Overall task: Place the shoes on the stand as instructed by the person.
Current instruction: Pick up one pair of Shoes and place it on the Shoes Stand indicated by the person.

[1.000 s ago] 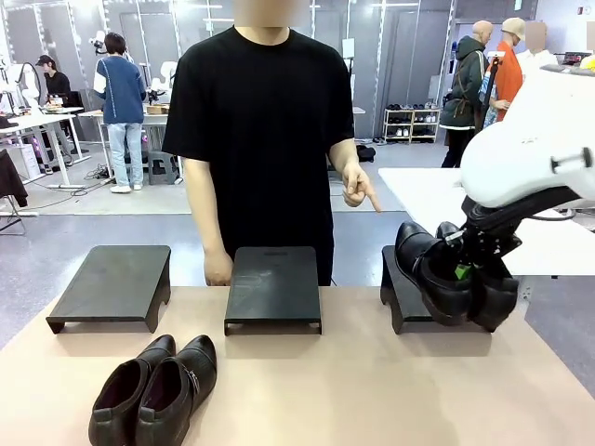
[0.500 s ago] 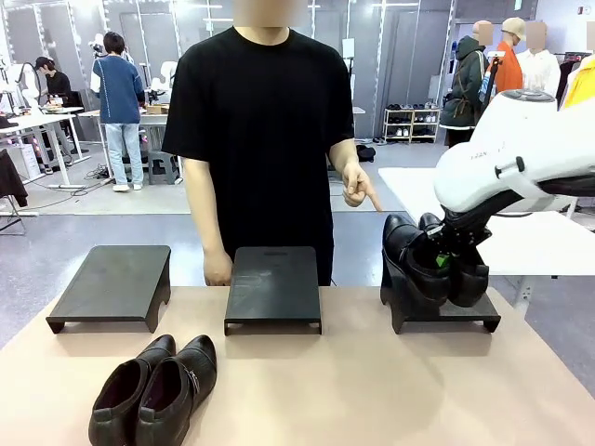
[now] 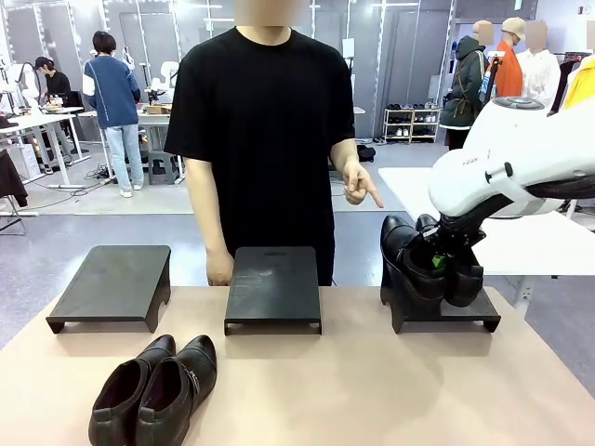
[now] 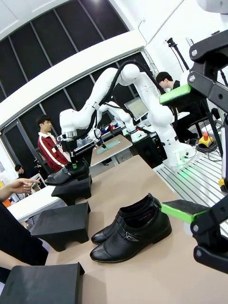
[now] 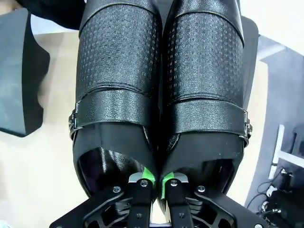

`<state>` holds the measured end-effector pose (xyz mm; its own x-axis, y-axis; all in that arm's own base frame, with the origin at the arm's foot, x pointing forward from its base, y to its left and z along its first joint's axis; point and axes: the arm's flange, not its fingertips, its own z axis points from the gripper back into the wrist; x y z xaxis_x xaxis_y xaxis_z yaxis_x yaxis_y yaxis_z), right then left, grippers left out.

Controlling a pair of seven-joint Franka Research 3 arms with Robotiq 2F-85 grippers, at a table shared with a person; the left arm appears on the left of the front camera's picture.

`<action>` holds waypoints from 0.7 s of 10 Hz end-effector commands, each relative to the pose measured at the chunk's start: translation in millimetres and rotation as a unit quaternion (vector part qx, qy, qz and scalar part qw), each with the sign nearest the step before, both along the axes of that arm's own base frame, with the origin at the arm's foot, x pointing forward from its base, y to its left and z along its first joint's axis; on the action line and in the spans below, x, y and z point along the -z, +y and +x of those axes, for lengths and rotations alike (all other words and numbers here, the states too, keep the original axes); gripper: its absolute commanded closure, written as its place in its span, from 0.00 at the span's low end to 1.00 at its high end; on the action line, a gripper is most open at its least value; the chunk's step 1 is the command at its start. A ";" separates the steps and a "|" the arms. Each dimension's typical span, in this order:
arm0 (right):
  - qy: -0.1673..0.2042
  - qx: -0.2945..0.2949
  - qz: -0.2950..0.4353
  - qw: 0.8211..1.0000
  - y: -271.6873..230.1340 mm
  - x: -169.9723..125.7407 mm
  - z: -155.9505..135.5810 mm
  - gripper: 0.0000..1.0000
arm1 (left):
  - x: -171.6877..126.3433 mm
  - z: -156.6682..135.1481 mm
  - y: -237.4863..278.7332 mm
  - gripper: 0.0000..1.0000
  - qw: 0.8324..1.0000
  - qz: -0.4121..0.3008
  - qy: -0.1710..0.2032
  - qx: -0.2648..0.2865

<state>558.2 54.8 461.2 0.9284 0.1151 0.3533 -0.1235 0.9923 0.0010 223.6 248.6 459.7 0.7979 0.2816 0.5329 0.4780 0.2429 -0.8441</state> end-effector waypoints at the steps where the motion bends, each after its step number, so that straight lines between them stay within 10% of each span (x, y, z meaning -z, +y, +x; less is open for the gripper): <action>1: -0.008 0.000 0.002 1.000 -0.1 -7.1 1.1 0.93 | -1.4 -0.9 1.1 0.00 1.000 -0.004 -0.009 0.004; 7: -0.029 0.007 0.000 1.000 -11.6 18.0 24.2 0.93 | -1.4 -0.9 1.1 0.00 1.000 -0.004 -0.009 0.004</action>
<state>571.4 46.5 436.9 0.9282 0.0994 0.3585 -0.1078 0.9942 0.0034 223.6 248.6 459.8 0.7979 0.2816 0.5329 0.4780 0.2429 -0.8441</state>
